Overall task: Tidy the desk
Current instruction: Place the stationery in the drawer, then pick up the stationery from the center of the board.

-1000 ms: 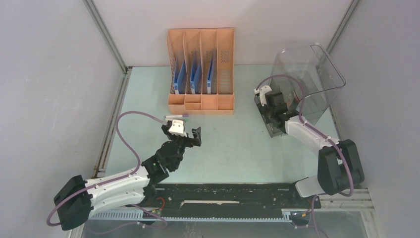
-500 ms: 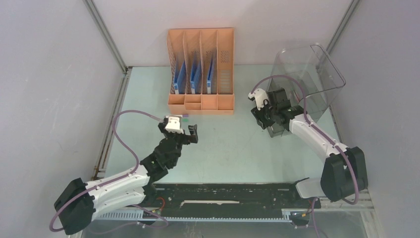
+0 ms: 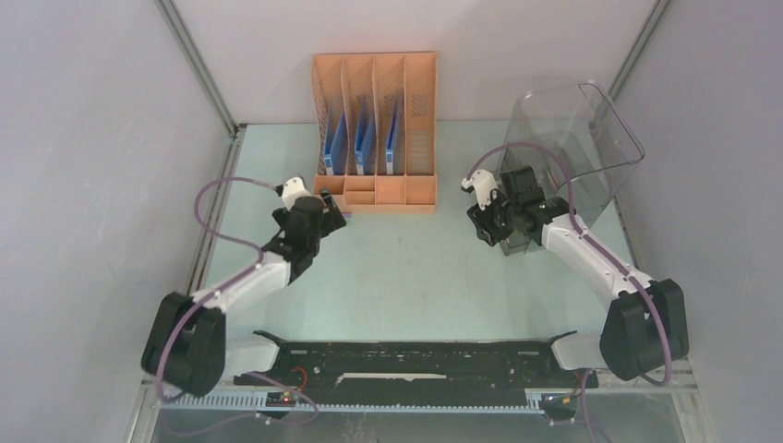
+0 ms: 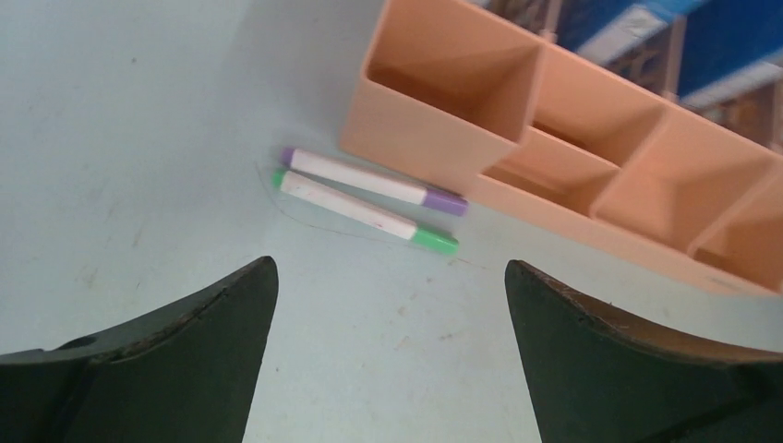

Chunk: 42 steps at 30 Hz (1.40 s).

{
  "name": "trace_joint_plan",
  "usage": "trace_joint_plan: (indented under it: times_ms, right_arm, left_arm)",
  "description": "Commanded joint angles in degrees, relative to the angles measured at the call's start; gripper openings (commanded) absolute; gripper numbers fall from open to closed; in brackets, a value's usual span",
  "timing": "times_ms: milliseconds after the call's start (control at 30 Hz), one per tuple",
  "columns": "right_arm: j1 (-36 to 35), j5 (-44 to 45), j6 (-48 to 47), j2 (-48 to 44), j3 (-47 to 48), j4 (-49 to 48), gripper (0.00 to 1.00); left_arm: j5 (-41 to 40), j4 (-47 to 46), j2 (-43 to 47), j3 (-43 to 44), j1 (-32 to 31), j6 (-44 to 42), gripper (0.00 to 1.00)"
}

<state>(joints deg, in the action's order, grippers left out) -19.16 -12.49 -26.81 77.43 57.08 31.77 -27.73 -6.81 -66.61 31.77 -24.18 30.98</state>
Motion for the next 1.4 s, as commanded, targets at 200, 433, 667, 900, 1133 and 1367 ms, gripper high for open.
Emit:
trace_joint_plan:
  times_ms: [200,433,667,900,1133,1367]
  right_arm:
    - [-0.28,-1.21,-1.05,-2.97,1.81,0.05,0.53]
    - [-0.45,-1.46,-1.06,-3.66,1.85,0.14,0.53]
    - [-0.49,-1.81,-1.18,-4.65,1.85,0.17,0.53]
    - [-0.53,-1.92,-1.31,-4.83,1.84,0.23,0.53]
    - [-0.48,-2.08,-1.32,-5.13,1.87,0.3,0.53]
    - [-0.36,-2.27,-1.36,-5.68,1.81,0.31,0.53]
  left_arm:
    - [4.85,21.76,-18.27,16.94,6.92,14.86,0.93]
    - [4.73,28.53,-27.71,26.87,7.72,16.04,0.84]
    - [6.0,35.58,-36.64,36.56,8.9,16.78,0.81]
    - [8.91,37.83,-39.98,38.83,10.52,16.83,0.75]
    - [9.11,36.44,-38.8,37.02,10.54,17.26,0.56]
    - [9.76,36.23,-38.44,36.12,10.56,17.36,0.52]
